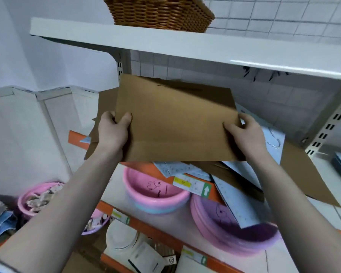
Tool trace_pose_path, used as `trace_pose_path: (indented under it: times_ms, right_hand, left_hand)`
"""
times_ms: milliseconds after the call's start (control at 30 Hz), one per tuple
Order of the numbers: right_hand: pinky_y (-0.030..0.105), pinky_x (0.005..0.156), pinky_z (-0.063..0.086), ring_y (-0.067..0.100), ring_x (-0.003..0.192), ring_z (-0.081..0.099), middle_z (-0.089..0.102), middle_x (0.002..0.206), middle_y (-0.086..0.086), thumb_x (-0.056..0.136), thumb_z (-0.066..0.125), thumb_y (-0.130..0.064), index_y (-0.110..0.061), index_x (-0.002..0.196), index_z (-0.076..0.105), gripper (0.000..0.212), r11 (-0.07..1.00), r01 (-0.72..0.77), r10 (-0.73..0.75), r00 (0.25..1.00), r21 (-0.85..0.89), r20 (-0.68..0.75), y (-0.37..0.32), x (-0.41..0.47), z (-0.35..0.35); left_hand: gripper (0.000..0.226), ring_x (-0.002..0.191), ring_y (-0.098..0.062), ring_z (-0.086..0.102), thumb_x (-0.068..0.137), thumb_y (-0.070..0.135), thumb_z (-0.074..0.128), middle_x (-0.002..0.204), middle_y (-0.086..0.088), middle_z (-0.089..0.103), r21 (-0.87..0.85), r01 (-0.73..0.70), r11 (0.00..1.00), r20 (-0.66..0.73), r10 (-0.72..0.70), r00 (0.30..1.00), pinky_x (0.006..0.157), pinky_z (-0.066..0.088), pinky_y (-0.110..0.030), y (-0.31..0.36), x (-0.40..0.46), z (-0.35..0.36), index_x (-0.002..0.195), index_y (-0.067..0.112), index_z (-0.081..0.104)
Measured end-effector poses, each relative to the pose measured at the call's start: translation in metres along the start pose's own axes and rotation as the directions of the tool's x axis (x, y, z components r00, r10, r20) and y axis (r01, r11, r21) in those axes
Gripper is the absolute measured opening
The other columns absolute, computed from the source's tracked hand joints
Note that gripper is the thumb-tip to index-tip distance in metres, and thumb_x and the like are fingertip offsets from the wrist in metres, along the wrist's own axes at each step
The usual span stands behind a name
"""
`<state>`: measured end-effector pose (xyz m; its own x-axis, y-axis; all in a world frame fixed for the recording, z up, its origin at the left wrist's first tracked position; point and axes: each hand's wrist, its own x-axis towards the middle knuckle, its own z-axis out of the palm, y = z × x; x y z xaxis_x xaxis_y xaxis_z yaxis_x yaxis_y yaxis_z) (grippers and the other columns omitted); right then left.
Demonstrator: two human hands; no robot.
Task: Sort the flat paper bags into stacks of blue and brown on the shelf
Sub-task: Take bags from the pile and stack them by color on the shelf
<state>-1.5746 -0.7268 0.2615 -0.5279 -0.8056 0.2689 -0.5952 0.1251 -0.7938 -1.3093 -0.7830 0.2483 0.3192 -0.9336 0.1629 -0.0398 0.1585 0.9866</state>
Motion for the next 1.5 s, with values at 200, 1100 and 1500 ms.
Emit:
trace_pose_path:
  times_ms: [200, 1100, 1500]
  right_hand:
    - [0.037, 0.094, 0.037, 0.034, 0.120, 0.047, 0.049, 0.133, 0.014, 0.092, 0.051, -0.043, -0.019, 0.141, 0.041, 0.055, 0.972, 0.011, -0.055, 0.982, -0.235, -0.180, 0.020, -0.064, -0.030]
    - [0.042, 0.087, 0.042, 0.039, 0.111, 0.053, 0.058, 0.121, 0.020, 0.093, 0.047, -0.047, -0.006, 0.120, 0.051, 0.049, 0.826, -0.469, 0.287, 0.827, -0.312, -0.482, 0.295, -0.226, -0.428]
    - [0.040, 0.081, 0.042, 0.036, 0.107, 0.055, 0.057, 0.120, 0.017, 0.092, 0.047, -0.049, -0.014, 0.130, 0.048, 0.052, 0.810, -0.499, 0.240, 0.761, -0.308, -0.602, 0.416, -0.267, -0.598]
  left_hand:
    - [0.013, 0.084, -0.024, 0.059, 0.089, 0.024, 0.061, 0.088, -0.006, 0.061, -0.073, 0.096, 0.993, 0.141, -0.085, 0.986, 0.080, 0.050, -0.039, -0.016, -0.041, -0.014, 0.084, 0.016, 0.052]
    - [0.040, 0.109, -0.025, 0.056, 0.087, 0.019, 0.064, 0.119, -0.010, 0.059, 0.073, -0.269, 0.960, 0.581, 0.178, 0.794, 0.096, 0.043, -0.036, 0.032, -0.432, 0.268, 0.122, 0.005, 0.051]
    - [0.048, 0.112, -0.030, 0.055, 0.086, 0.027, 0.064, 0.123, -0.013, 0.057, 0.176, -0.332, 0.927, 0.729, 0.104, 0.676, 0.096, 0.044, -0.043, 0.064, -0.597, 0.410, 0.127, 0.009, 0.048]
